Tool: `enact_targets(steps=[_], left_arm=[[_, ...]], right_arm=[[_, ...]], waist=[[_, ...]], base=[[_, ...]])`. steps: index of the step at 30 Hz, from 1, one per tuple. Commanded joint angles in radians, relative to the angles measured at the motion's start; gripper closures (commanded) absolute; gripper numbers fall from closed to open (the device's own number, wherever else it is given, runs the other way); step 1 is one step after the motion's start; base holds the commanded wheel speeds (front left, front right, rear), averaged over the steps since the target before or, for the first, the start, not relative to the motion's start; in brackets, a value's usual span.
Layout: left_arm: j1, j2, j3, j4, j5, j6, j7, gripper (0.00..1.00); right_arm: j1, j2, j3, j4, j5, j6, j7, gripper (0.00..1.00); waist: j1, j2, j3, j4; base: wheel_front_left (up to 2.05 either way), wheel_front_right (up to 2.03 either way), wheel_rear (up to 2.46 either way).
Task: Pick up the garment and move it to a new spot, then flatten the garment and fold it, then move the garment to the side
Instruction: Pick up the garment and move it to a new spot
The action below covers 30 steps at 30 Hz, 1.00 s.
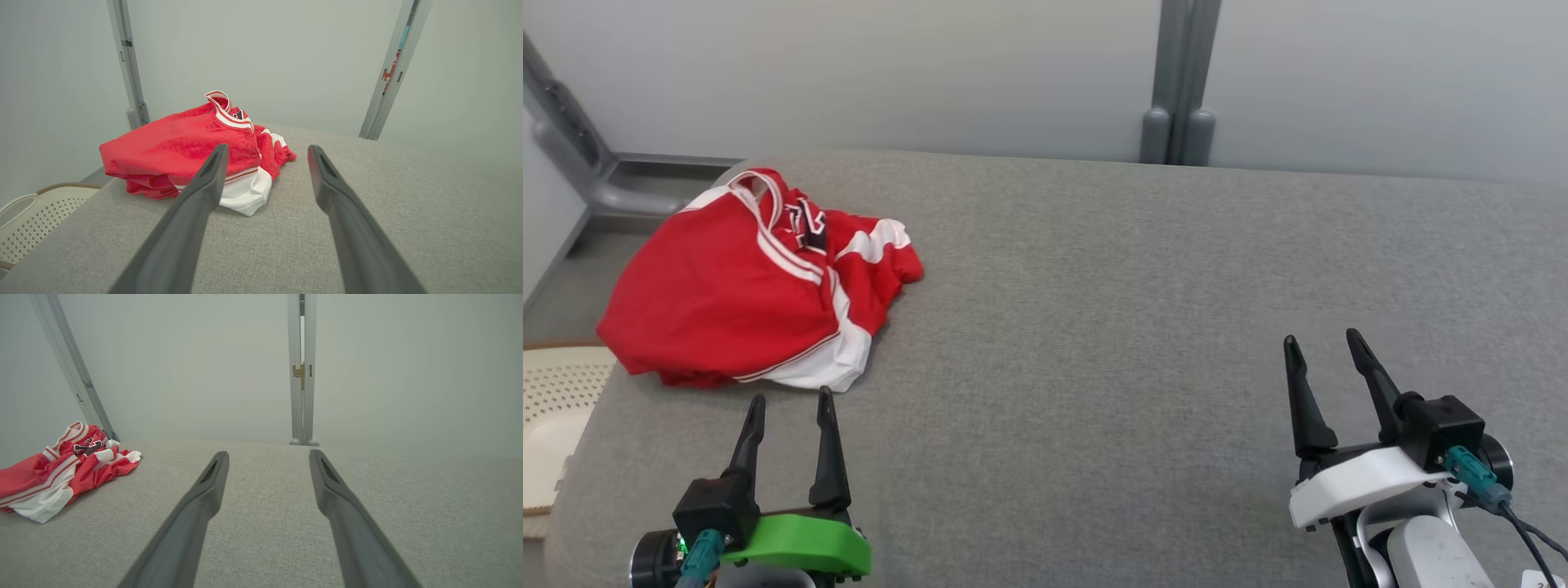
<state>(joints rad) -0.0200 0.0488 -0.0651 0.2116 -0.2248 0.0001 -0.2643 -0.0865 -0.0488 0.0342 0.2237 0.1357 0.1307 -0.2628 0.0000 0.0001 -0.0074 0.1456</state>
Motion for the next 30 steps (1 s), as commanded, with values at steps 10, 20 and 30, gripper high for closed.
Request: enact_targets(steps=[10,20,30], left_arm=[[0.017,0.003,0.026,-0.014,0.011,0.007,0.000,0.00],[0.030,0.003,0.048,-0.027,-0.005,0.013,0.000,0.00],[0.033,0.003,0.048,-0.022,-0.010,0.018,0.000,0.00]], right_arm=[[-0.003,-0.003,0.010,-0.005,0.004,0.000,-0.003,0.00],[-0.013,-0.003,0.030,-0.006,-0.006,0.000,-0.003,0.00],[-0.015,-0.003,0.037,0.005,-0.007,0.000,-0.003,0.00]], waist=[[0.0000,-0.0001,0.020,0.218],[0.0000,-0.0001,0.036,0.290],[0.0000,-0.0001,0.032,0.289]], base=[[0.00,0.00,0.00],[0.00,0.00,0.00],[0.00,0.00,0.00]])
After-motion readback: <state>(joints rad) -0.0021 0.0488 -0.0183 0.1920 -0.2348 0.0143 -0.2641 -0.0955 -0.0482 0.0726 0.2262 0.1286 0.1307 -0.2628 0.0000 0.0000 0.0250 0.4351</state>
